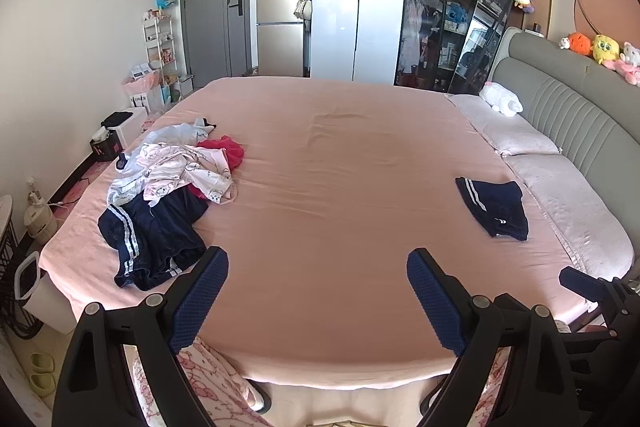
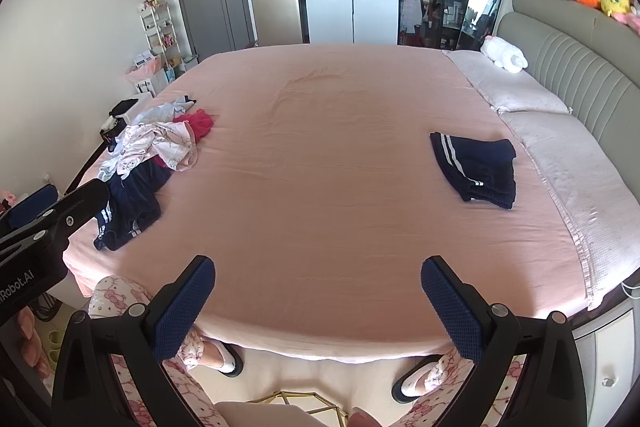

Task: Fold clothes
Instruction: 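Move both grippers toward the clothes pile on the bed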

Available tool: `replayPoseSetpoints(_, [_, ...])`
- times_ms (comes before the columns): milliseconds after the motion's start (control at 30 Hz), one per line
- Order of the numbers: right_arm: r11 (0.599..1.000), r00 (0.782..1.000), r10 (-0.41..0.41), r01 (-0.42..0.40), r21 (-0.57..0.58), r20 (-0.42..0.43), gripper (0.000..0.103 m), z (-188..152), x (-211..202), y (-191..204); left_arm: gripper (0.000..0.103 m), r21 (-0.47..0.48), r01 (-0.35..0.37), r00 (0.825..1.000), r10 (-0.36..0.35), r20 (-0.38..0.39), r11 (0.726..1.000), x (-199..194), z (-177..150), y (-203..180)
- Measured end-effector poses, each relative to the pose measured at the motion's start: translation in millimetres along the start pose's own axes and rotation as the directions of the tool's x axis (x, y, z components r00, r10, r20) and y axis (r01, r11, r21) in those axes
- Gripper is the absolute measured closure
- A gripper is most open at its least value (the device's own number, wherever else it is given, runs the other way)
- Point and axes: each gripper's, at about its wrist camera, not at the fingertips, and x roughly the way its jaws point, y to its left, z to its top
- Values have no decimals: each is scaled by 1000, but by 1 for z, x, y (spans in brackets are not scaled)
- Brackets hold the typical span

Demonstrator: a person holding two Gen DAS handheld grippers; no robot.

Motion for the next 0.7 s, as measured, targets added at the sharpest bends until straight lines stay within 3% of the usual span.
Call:
replayPoseSetpoints(267, [997,997,-13,19,-79,76,0,14,3,11,11,44,-9,1000,8,18,999,10,7,-7])
replayPoseSetpoints(367, [994,994,-16,28,-109,105,0,20,4,15,11,42,21,999,-22,37,999,21,17,-4])
replayPoseSetpoints(467, [991,993,-14,30,-133,118,0,38,17,16,2,30,57,997,-59,57,998,37,35,5])
replayPoseSetpoints(600, [985,993,7,14,-175,119,0,68,45,20,0,57,43,992,-50,119,997,54,56,9])
replayPoseSetpoints(700, [975,995,40,-19,-222,88,0,87,73,25,0,78,-25,987,12,162,997,73,72,14])
